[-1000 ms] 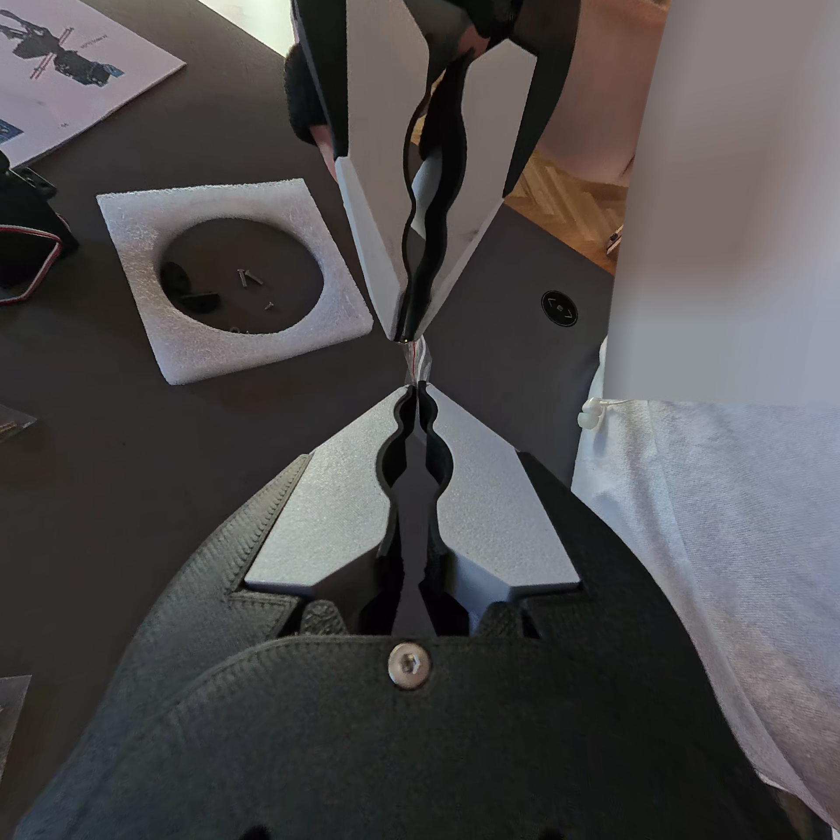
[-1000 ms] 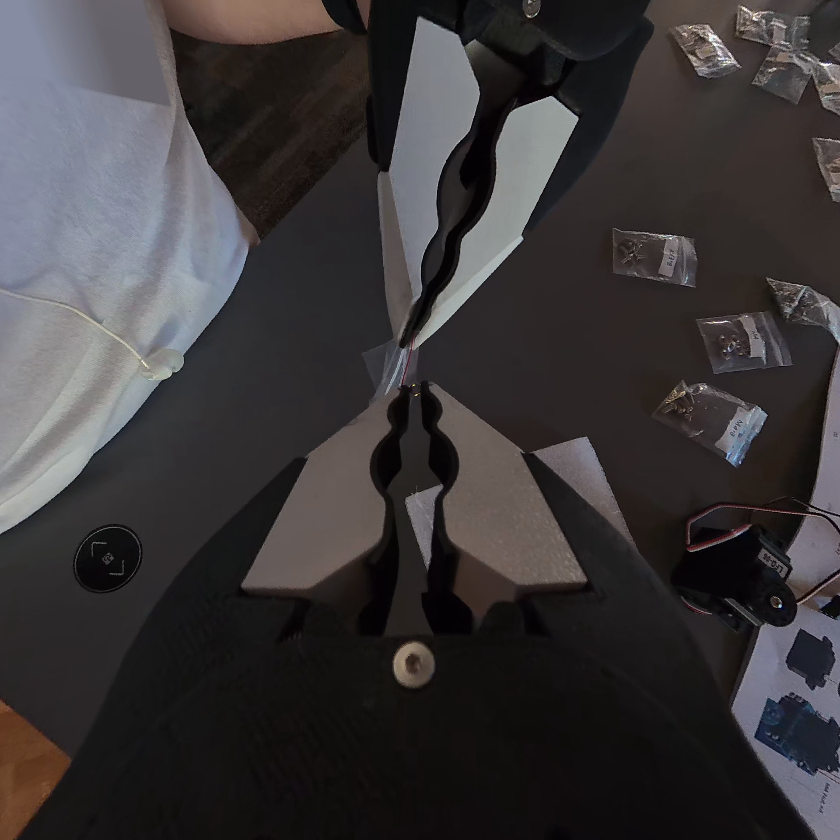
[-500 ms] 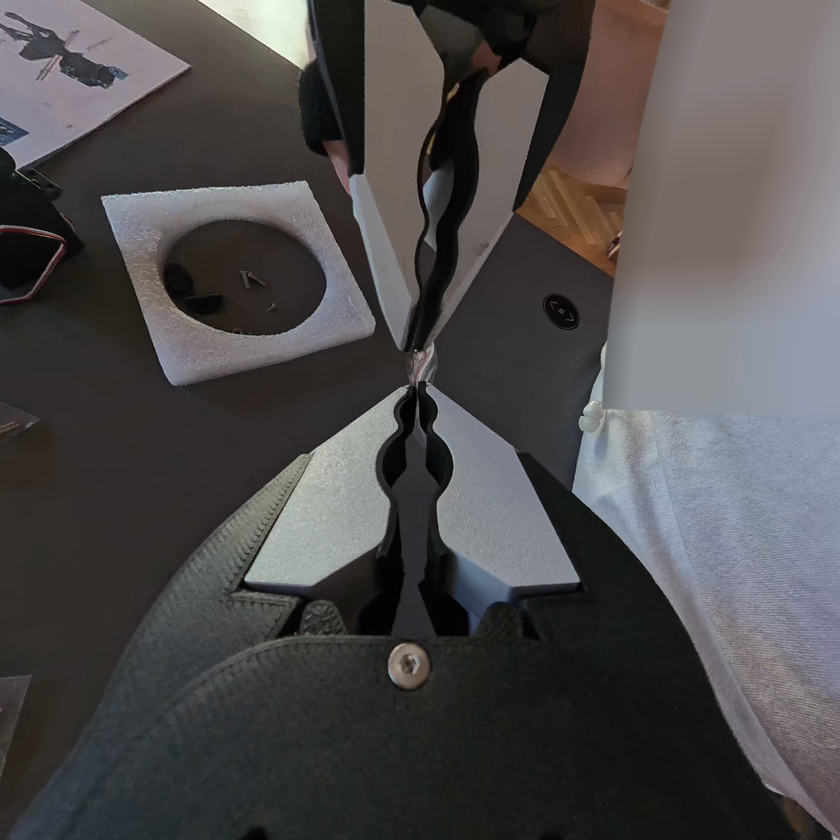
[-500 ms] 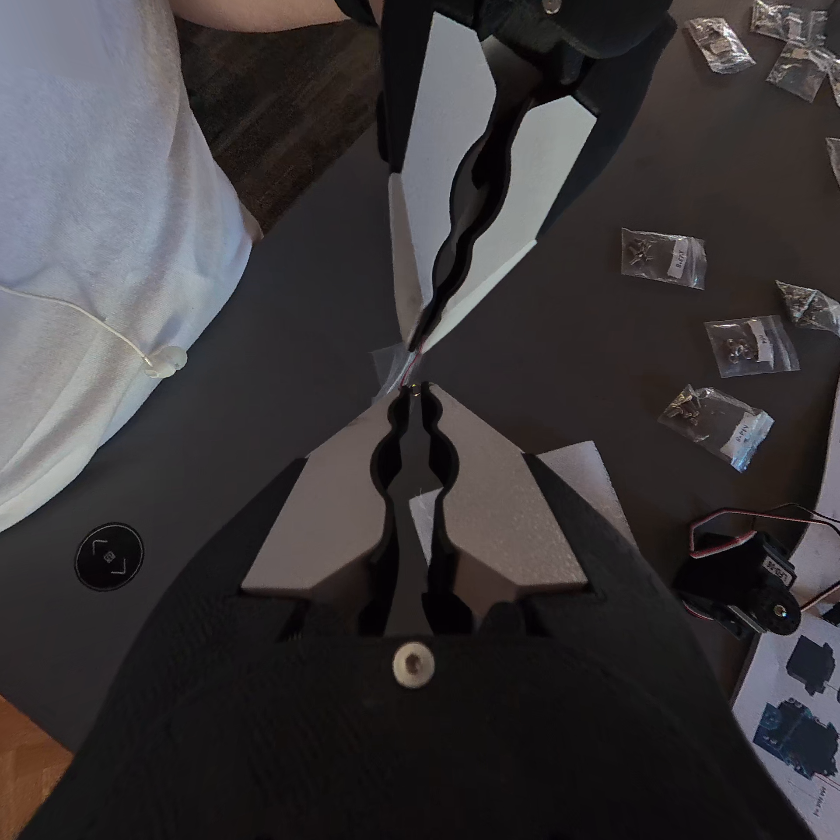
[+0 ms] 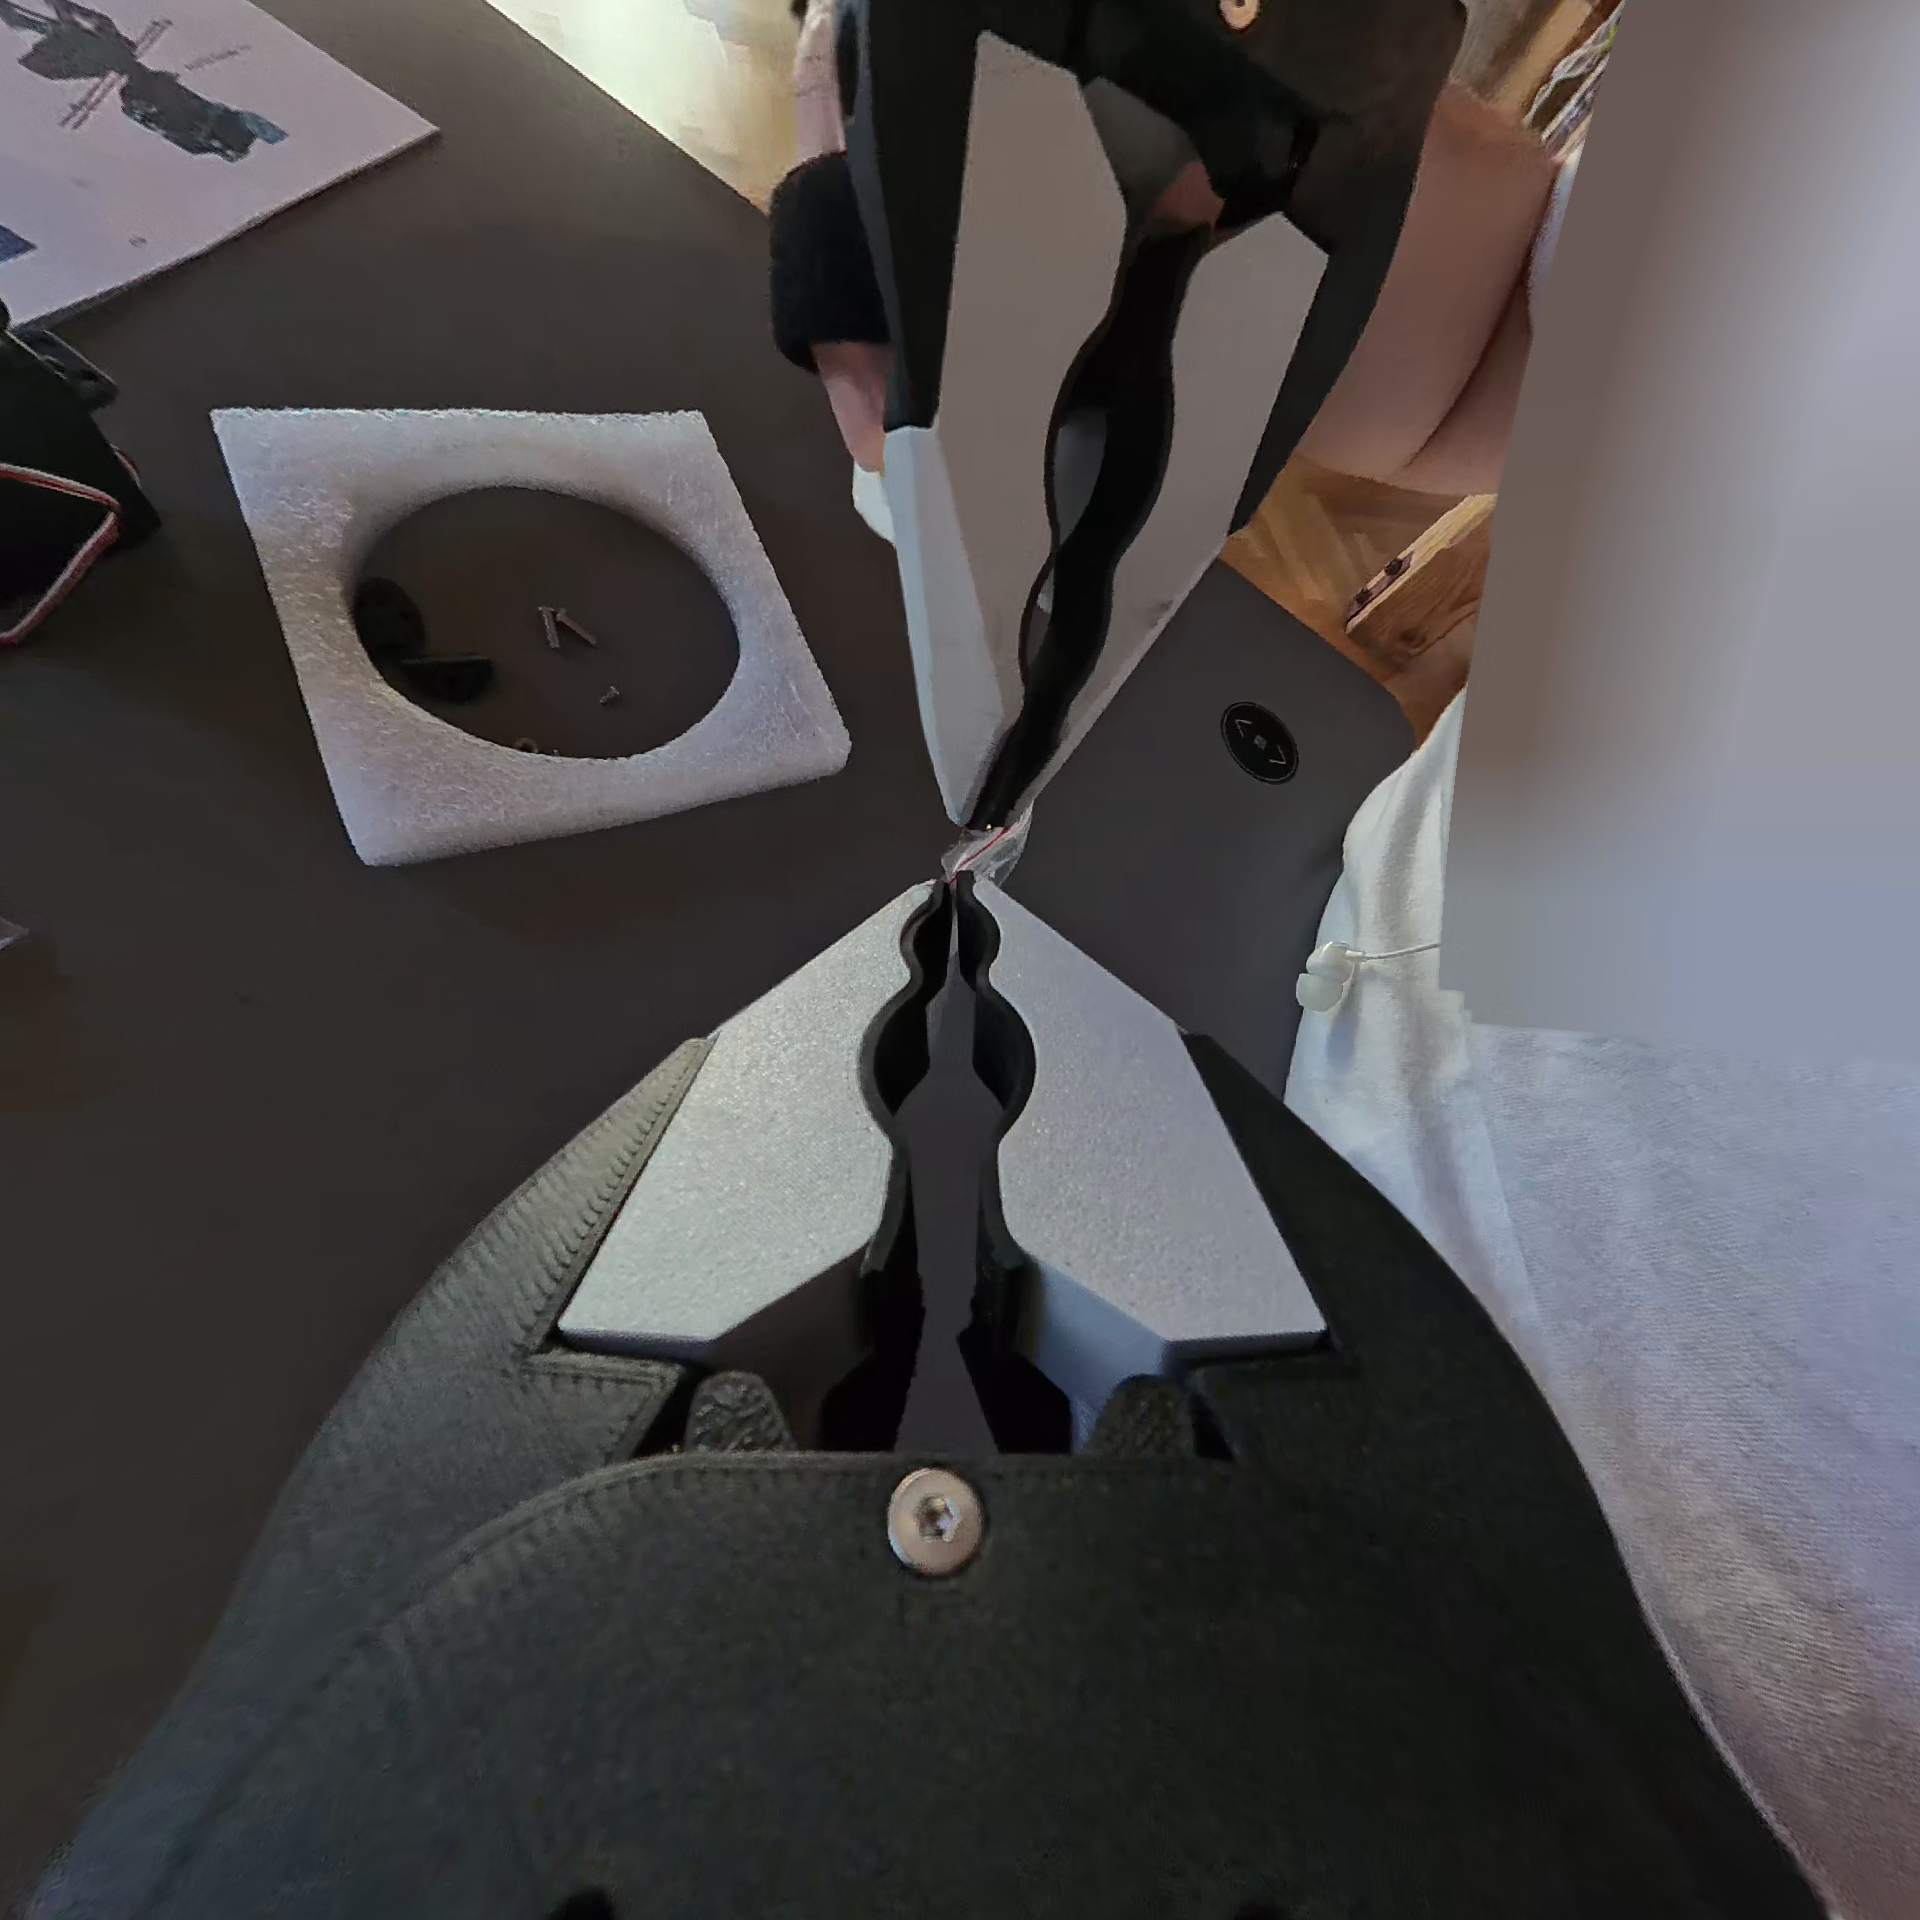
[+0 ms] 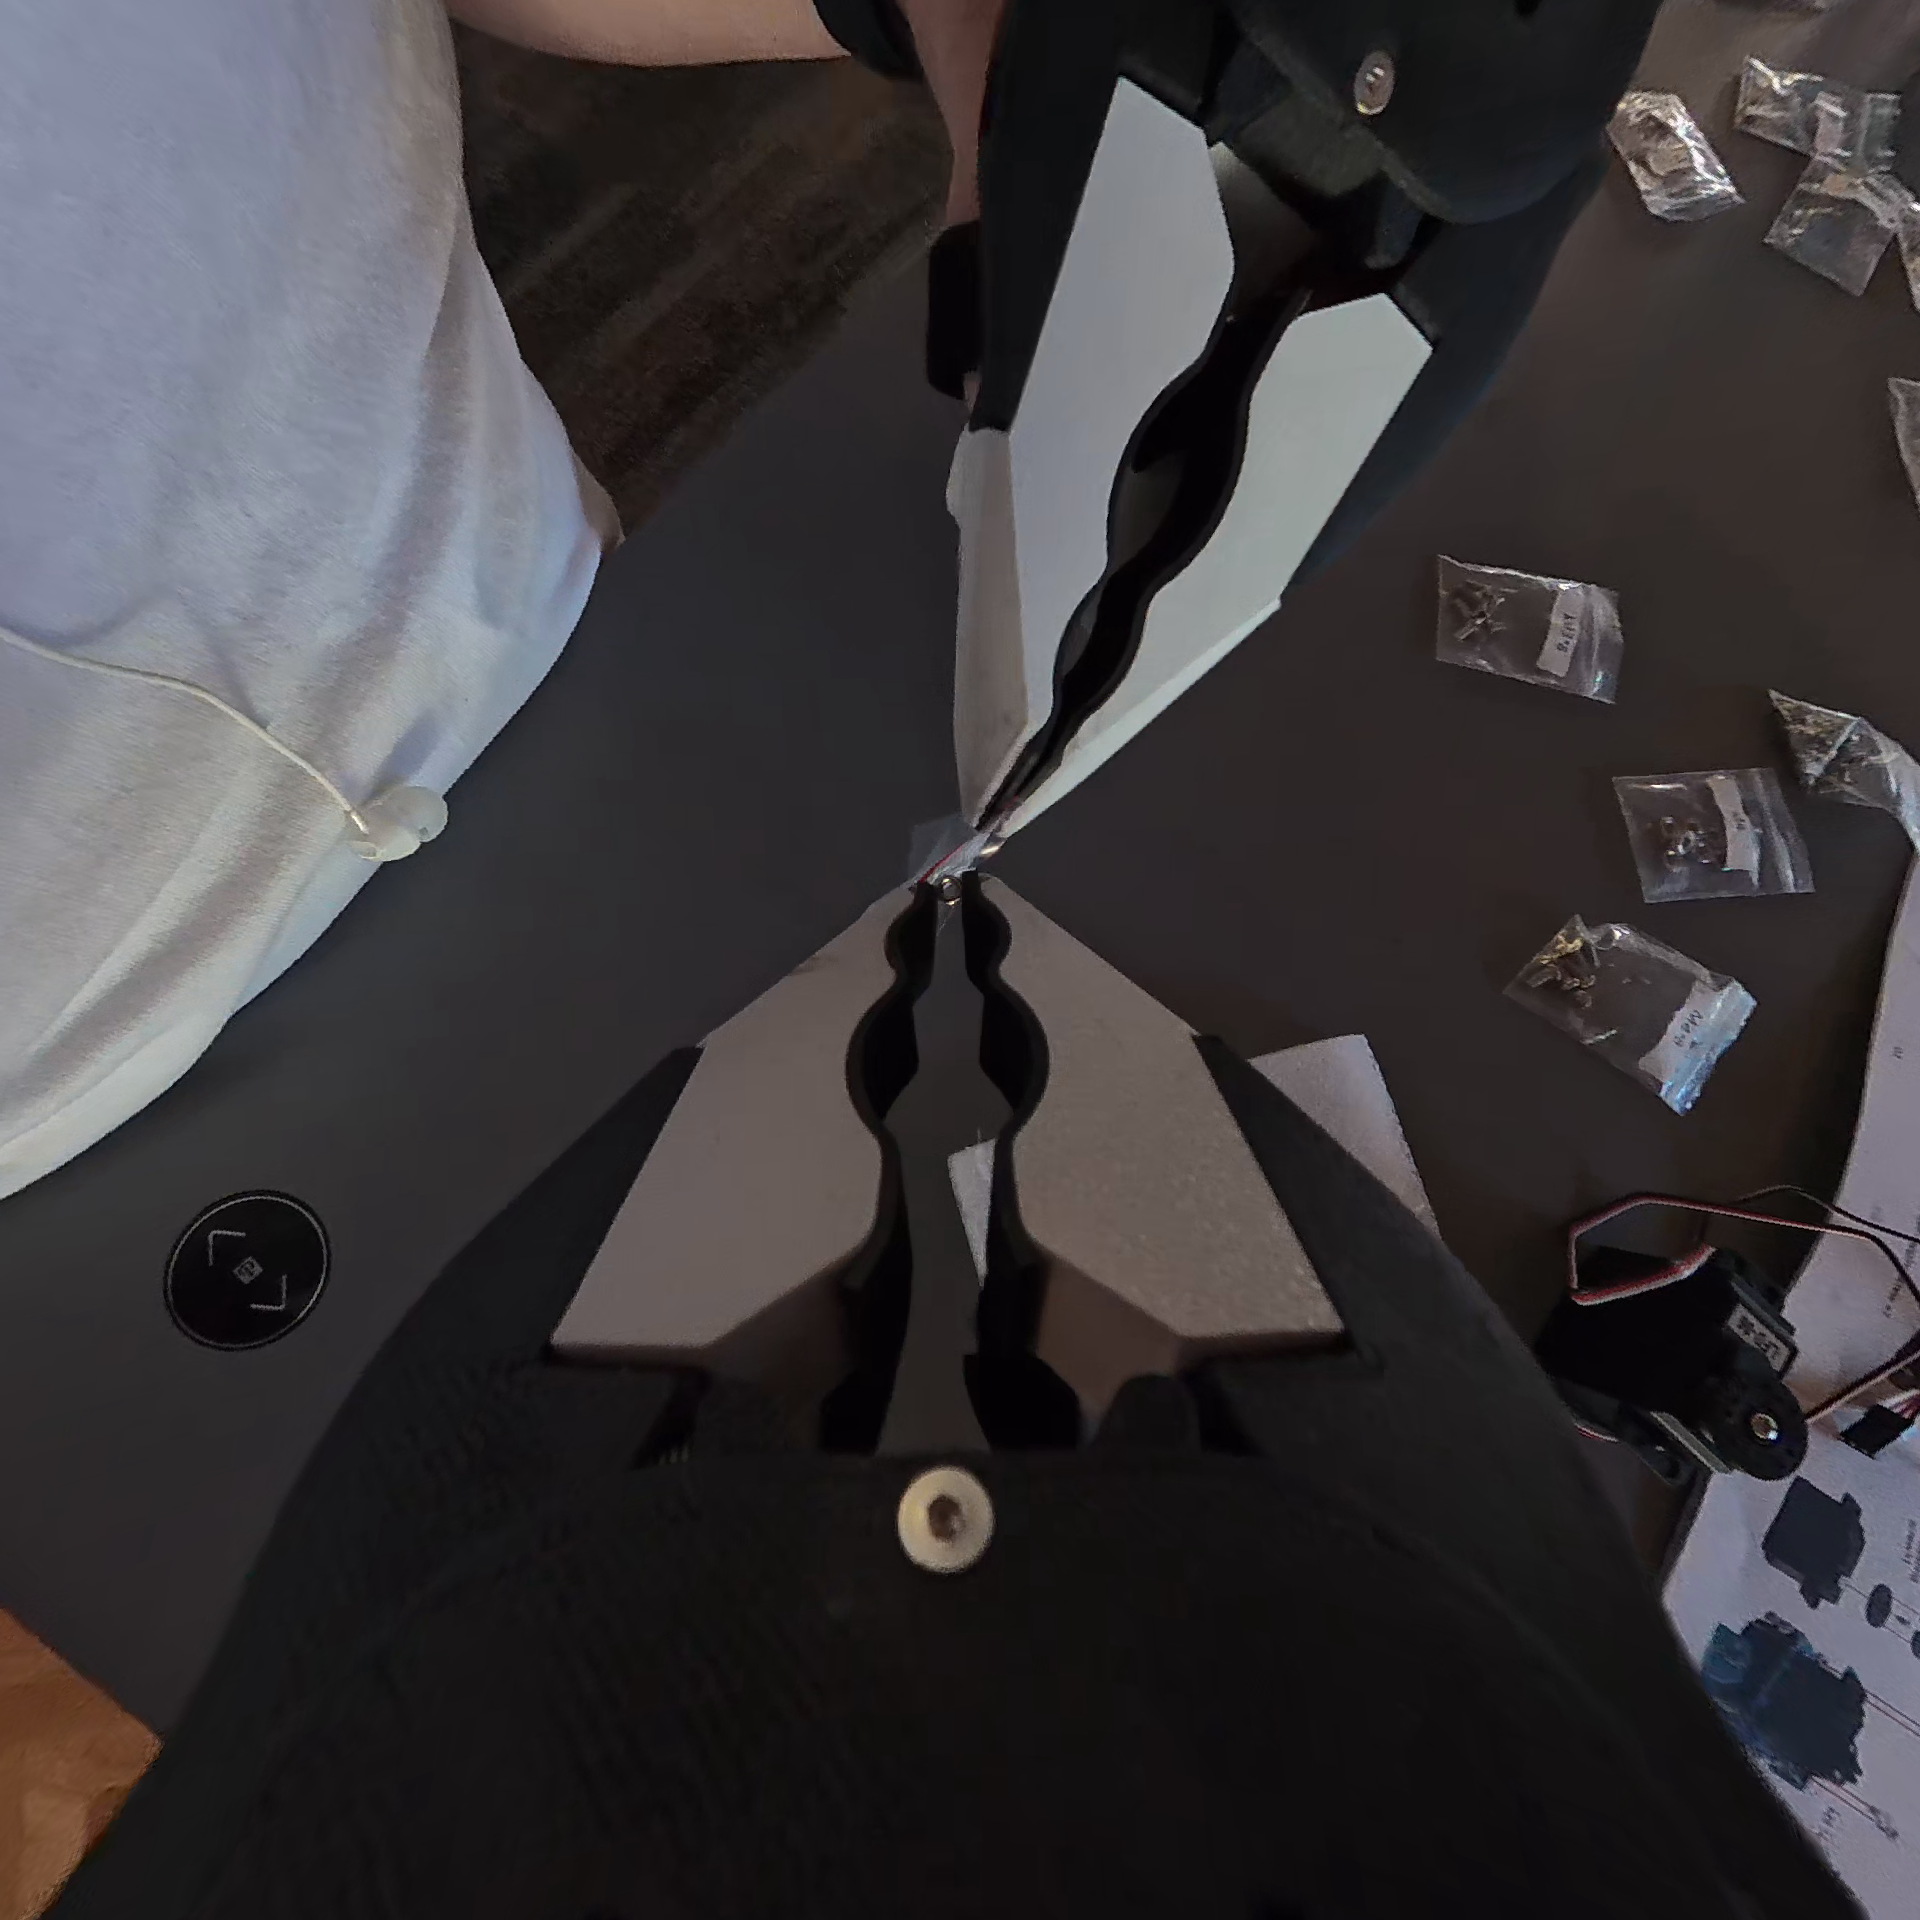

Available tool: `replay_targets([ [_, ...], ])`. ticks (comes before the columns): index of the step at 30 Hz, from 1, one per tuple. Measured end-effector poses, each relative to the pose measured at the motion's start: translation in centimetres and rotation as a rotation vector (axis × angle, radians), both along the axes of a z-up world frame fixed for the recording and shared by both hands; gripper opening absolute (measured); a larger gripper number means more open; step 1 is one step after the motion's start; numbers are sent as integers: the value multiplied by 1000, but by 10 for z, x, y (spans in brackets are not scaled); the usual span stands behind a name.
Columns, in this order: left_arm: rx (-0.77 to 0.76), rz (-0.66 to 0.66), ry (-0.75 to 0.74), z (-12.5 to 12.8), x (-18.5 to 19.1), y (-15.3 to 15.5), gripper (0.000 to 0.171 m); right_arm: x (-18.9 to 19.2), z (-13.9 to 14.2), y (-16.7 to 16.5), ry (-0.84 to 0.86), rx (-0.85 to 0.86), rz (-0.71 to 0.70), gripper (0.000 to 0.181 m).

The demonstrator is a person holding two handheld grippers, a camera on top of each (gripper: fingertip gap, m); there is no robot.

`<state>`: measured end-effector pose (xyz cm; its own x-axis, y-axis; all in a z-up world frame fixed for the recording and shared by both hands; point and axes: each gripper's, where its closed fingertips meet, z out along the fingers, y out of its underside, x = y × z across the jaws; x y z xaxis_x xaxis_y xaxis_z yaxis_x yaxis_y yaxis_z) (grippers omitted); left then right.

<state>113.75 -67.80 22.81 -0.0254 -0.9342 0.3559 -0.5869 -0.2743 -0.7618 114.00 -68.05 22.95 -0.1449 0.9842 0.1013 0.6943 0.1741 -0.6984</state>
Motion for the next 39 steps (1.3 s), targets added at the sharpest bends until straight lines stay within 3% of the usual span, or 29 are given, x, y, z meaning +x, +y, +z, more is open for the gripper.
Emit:
replay_targets([
  [12,-104,-40,-25,3,3,-8,0,2,-1,-6,-60,27,55,4],
  [19,-38,-102,-65,-1,7,-14,0,3,-8,-11,-72,-139,79,4],
  [26,-60,-67,-69,-7,8,-11,0,2,-12,-15,-88,-163,92,4],
  [32,-182,-24,-107,-3,12,-8,0,-2,-4,-16,-52,-125,111,4],
  [39,-178,-38,-106,-7,11,-9,0,6,-12,-14,-107,-148,88,4],
])
